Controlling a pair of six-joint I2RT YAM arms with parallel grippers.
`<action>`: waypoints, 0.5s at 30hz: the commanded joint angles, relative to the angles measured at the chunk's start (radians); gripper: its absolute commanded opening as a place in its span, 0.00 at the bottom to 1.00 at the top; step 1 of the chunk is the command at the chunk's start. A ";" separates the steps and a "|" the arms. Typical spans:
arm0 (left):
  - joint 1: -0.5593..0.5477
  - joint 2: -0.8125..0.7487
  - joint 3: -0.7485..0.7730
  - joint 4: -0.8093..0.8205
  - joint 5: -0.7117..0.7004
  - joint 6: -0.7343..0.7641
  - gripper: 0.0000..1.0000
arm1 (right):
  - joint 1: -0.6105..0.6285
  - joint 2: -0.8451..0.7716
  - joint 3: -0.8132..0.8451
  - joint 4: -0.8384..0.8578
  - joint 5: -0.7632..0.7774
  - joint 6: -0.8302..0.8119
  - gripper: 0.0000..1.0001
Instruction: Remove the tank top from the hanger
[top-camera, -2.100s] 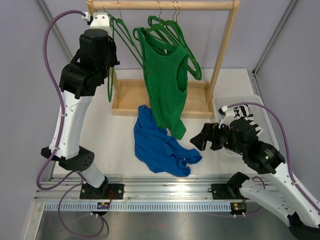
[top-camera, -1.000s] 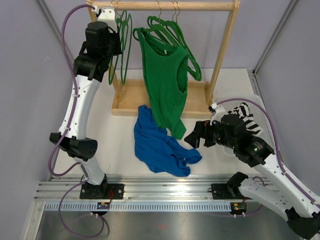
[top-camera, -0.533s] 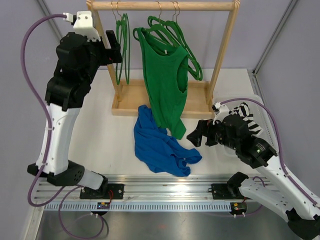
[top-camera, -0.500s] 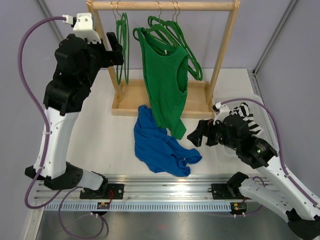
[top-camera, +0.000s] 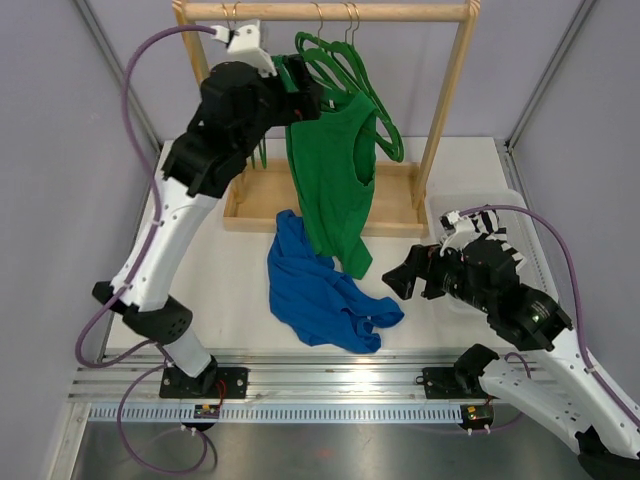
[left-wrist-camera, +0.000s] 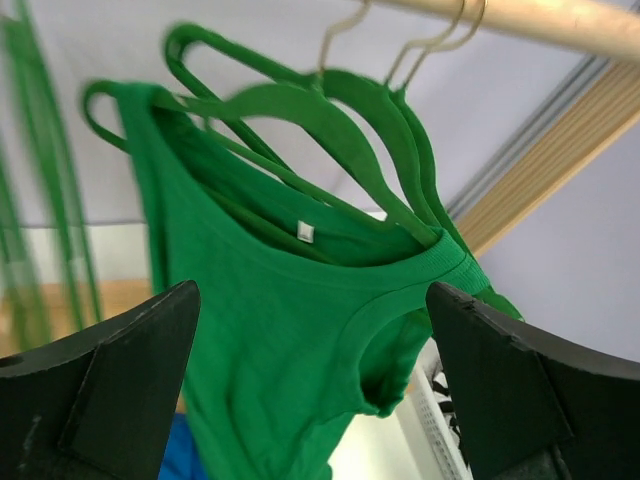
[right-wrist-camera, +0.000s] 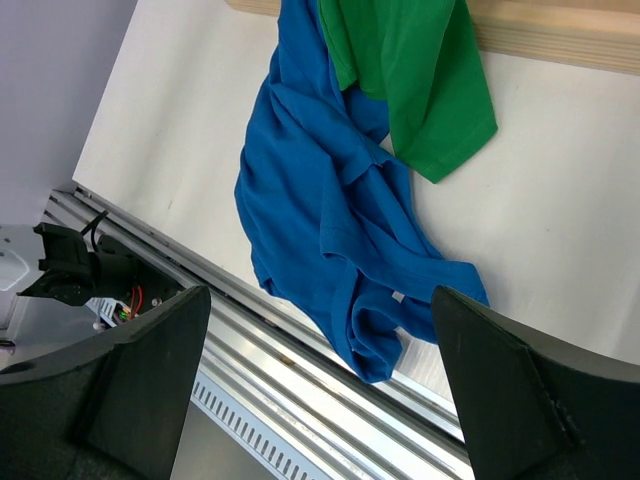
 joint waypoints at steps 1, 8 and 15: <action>-0.023 0.068 0.081 0.088 0.030 -0.078 0.99 | -0.002 -0.025 0.003 -0.002 -0.002 0.023 0.99; -0.051 0.206 0.141 0.200 -0.127 -0.059 0.98 | -0.002 -0.042 -0.018 0.005 -0.045 0.041 1.00; -0.065 0.247 0.144 0.249 -0.194 -0.036 0.97 | -0.002 -0.047 -0.055 0.024 -0.071 0.046 1.00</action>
